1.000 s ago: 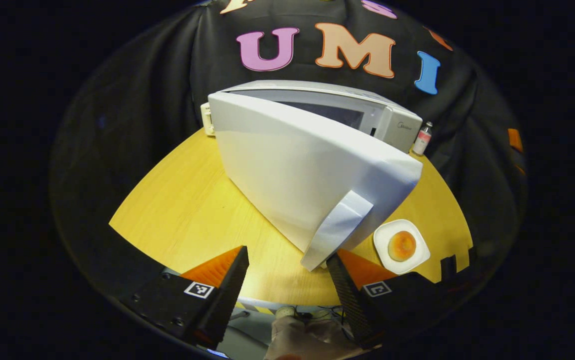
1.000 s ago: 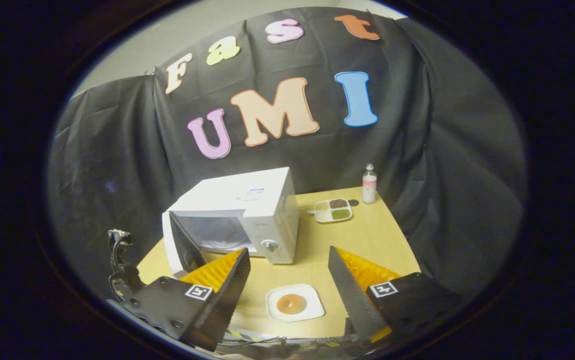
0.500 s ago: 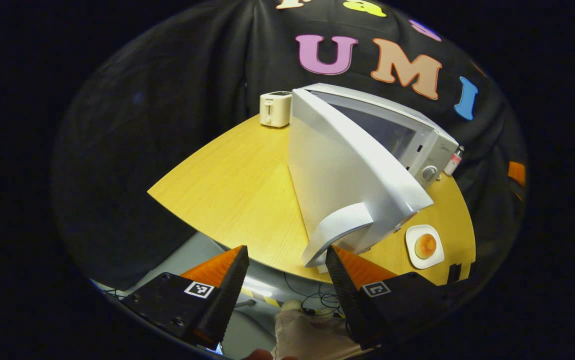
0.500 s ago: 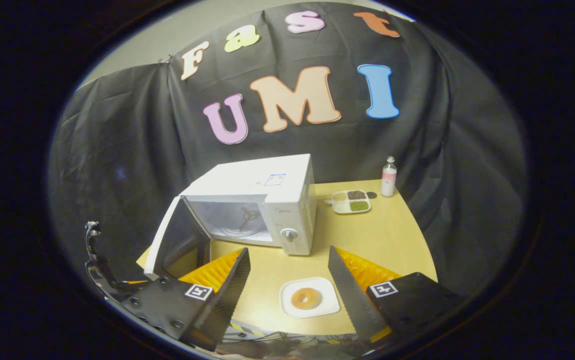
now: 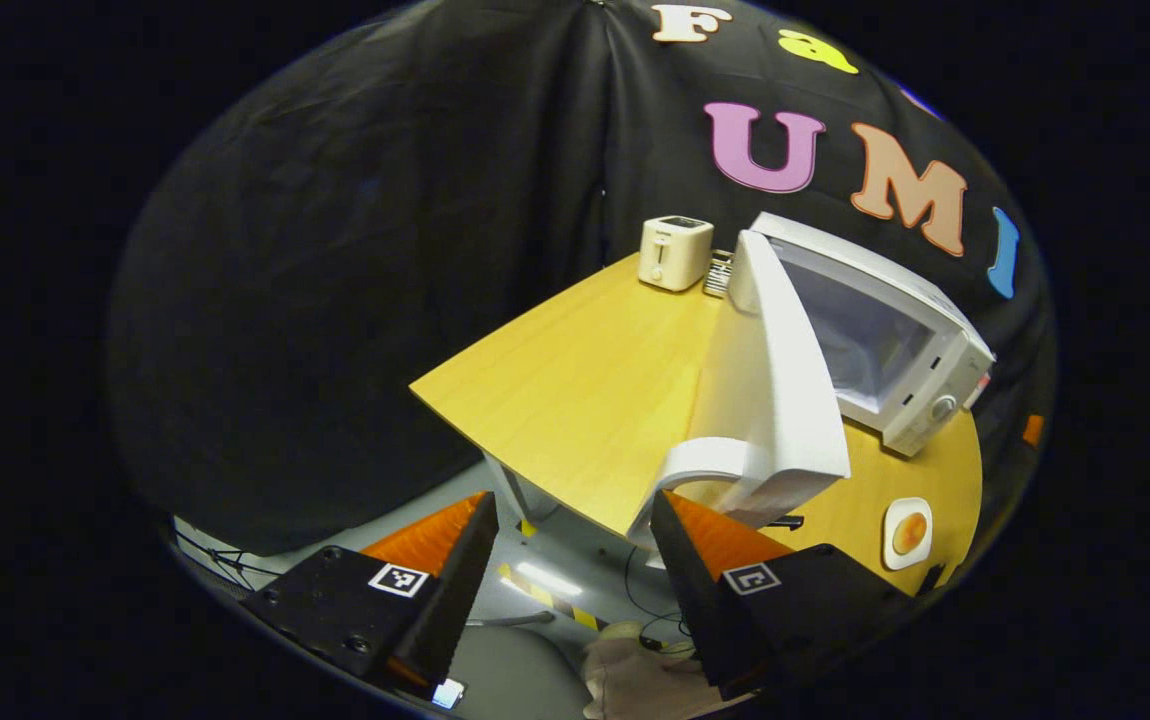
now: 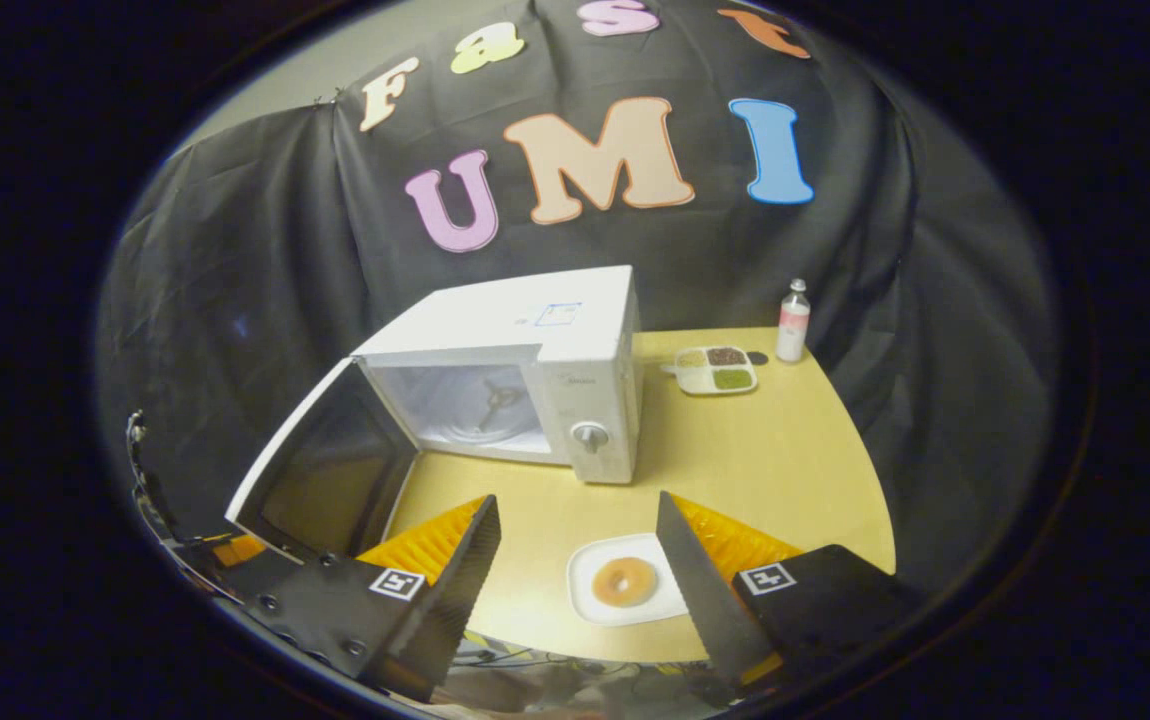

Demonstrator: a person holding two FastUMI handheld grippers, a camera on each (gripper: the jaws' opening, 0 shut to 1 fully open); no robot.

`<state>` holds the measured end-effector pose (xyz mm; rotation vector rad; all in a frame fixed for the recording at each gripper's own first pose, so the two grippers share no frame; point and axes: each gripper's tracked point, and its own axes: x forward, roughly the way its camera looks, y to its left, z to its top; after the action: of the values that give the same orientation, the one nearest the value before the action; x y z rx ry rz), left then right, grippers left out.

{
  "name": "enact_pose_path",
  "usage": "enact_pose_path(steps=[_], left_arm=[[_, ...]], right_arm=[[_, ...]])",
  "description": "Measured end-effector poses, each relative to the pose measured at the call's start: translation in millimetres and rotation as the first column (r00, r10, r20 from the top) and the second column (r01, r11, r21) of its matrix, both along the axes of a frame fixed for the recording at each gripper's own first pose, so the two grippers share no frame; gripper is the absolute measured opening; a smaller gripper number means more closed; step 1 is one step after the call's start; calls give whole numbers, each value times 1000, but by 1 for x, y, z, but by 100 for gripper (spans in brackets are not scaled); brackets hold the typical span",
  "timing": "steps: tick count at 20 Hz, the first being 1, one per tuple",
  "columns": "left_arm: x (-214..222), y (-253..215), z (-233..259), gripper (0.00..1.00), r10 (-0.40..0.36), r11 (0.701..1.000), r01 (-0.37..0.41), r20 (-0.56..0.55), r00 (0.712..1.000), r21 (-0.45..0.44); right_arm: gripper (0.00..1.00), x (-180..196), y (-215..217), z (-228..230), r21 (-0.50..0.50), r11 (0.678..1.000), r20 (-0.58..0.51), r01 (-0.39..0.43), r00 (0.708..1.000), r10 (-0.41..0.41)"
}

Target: Open the microwave oven with the left hand, put the food in, and close the microwave oven.

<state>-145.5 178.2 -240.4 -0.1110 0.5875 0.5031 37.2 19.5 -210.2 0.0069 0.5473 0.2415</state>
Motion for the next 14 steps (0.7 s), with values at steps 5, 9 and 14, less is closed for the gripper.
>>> enact_pose_path(steps=[5, 9, 14], left_arm=[[-17, 44, 38, 91, 160, 986, -165, 109, 981, 38], [-34, 55, 76, 90, 239, 964, -256, 194, 951, 71], [-28, 54, 139, 89, 233, 934, -299, 304, 924, 194]], right_arm=[[93, 0, -14, -50, -28, 1000, -129, 3, 992, -6], [93, -6, -27, -99, -84, 996, -255, -40, 967, 18], [93, -12, -28, -142, -91, 991, -379, -103, 923, 61]])
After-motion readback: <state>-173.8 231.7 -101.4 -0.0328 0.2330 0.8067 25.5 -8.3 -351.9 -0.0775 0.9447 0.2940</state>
